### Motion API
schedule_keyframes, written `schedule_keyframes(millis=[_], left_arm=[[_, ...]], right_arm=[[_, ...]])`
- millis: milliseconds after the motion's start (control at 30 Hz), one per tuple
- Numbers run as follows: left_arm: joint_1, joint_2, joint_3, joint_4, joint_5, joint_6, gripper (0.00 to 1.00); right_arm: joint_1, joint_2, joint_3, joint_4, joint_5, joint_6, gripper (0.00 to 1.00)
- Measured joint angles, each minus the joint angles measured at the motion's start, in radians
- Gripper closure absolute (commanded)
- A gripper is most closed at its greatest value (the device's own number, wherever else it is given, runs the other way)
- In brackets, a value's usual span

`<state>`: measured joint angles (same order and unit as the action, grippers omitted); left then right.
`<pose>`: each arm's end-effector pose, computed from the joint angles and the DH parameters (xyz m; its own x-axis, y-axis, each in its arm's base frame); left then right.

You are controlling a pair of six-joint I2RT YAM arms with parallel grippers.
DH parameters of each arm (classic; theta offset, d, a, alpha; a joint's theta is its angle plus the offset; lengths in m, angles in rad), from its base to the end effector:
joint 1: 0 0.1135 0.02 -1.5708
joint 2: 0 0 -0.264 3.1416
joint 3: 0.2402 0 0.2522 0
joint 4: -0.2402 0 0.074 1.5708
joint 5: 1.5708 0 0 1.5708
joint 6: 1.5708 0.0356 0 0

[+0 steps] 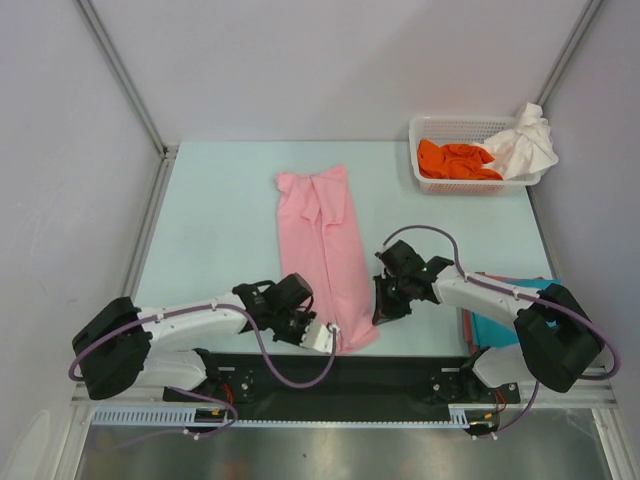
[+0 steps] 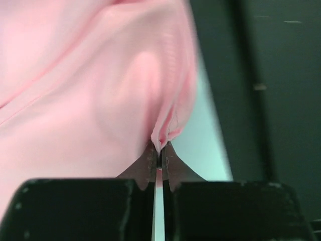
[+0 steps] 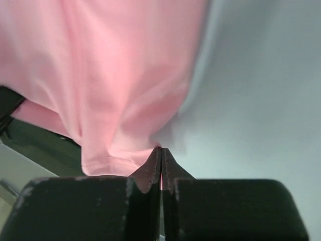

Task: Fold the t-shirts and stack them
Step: Fold the tshirt

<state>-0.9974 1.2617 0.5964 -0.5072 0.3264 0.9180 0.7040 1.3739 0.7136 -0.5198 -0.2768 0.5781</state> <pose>0.1050 -0.1836 0.1617 0.3820 0.7955 -0.4704 0.9215 -0.3665 0.1286 0.1765 0.1627 0.1695 -0.9739 -0.1374 -0.1809 -0.2027 0.8847 0.4197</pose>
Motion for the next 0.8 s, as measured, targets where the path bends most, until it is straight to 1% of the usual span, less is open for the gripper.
schedule_keyframes(millis=[33,67,133,200,233,367,467,567,700,800], left_arm=[[0.029,0.000,0.015,0.009,-0.009,-0.001,1.00],[0.048,-0.001,0.024,0.017,-0.015,-0.001,1.00],[0.071,-0.009,0.035,0.040,-0.031,0.002,1.00],[0.072,-0.017,0.035,0.050,-0.035,0.002,1.00],[0.073,-0.017,0.035,0.053,-0.035,-0.001,1.00],[0.112,-0.016,0.058,0.047,-0.021,-0.028,1.00],[0.192,-0.013,0.128,0.026,0.011,-0.064,1.00],[0.308,-0.003,0.211,0.022,0.051,-0.106,1.00],[0.441,0.042,0.293,0.014,0.083,-0.150,1.00],[0.525,0.116,0.346,0.010,0.102,-0.185,1.00]], right_arm=[[-0.001,0.001,0.031,-0.007,0.000,-0.008,0.90],[-0.001,0.001,0.053,-0.015,0.000,-0.016,0.91],[-0.001,-0.003,0.079,-0.018,0.000,-0.037,0.96],[-0.003,-0.011,0.065,-0.032,0.000,-0.049,0.97],[-0.006,-0.014,0.052,-0.045,0.000,-0.056,1.00],[-0.009,-0.016,0.033,-0.099,-0.003,-0.067,1.00],[-0.024,-0.014,0.064,-0.104,-0.018,-0.067,1.00],[-0.064,0.024,0.151,-0.090,-0.037,-0.069,1.00],[-0.124,0.152,0.310,-0.027,-0.062,-0.078,1.00],[-0.177,0.270,0.422,0.029,-0.076,-0.079,1.00]])
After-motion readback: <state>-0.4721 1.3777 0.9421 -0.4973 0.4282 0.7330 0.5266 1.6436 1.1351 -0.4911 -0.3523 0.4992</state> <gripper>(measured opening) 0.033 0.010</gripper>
